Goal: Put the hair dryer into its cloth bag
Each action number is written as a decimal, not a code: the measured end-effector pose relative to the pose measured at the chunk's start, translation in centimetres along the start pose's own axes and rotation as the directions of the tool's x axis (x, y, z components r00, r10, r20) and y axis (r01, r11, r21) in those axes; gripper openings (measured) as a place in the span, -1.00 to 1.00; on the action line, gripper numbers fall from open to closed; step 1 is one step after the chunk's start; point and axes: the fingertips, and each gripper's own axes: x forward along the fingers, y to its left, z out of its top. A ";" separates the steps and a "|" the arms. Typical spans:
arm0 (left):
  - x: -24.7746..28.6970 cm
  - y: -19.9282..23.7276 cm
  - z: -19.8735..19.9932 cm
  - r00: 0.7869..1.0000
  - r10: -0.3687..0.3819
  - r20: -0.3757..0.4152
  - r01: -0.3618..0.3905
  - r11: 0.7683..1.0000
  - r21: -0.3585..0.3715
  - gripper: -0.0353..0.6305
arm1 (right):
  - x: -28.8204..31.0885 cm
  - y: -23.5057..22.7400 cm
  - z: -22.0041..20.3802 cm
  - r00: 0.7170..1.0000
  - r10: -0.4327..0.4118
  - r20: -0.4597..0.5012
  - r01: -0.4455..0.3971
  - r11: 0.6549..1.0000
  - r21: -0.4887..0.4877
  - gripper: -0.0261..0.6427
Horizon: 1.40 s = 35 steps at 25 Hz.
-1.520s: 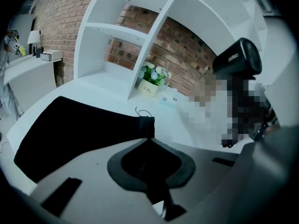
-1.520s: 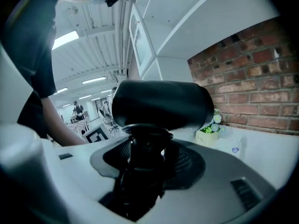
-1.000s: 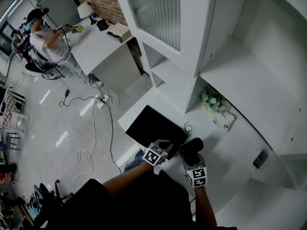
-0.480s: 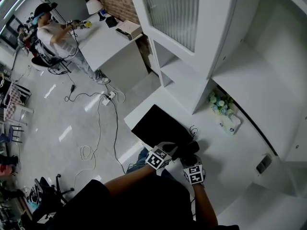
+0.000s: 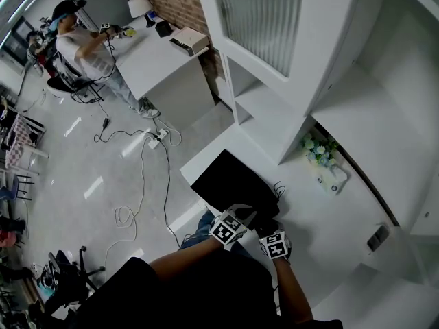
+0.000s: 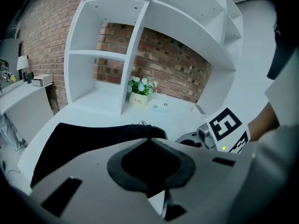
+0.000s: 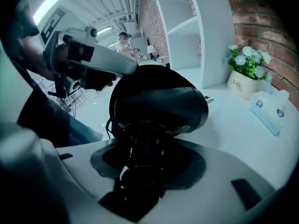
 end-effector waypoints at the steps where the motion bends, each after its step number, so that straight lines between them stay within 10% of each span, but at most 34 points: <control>1: 0.0 0.0 -0.1 1.000 -0.002 -0.001 0.002 1.000 -0.001 -0.80 | 0.2 0.2 0.0 1.000 0.004 -0.014 -0.004 1.000 -0.011 -0.22; 18: -0.5 -0.3 -1.1 0.999 -0.053 -0.001 0.053 0.997 -0.052 -0.80 | 2.7 1.2 -0.8 0.975 -0.039 -0.217 0.006 0.989 -0.150 -0.22; 35: -0.1 -0.3 -1.8 0.999 -0.011 0.033 0.015 0.993 -0.118 -0.80 | -2.7 1.7 -0.5 0.998 0.010 -0.060 -0.012 1.000 -0.024 -0.03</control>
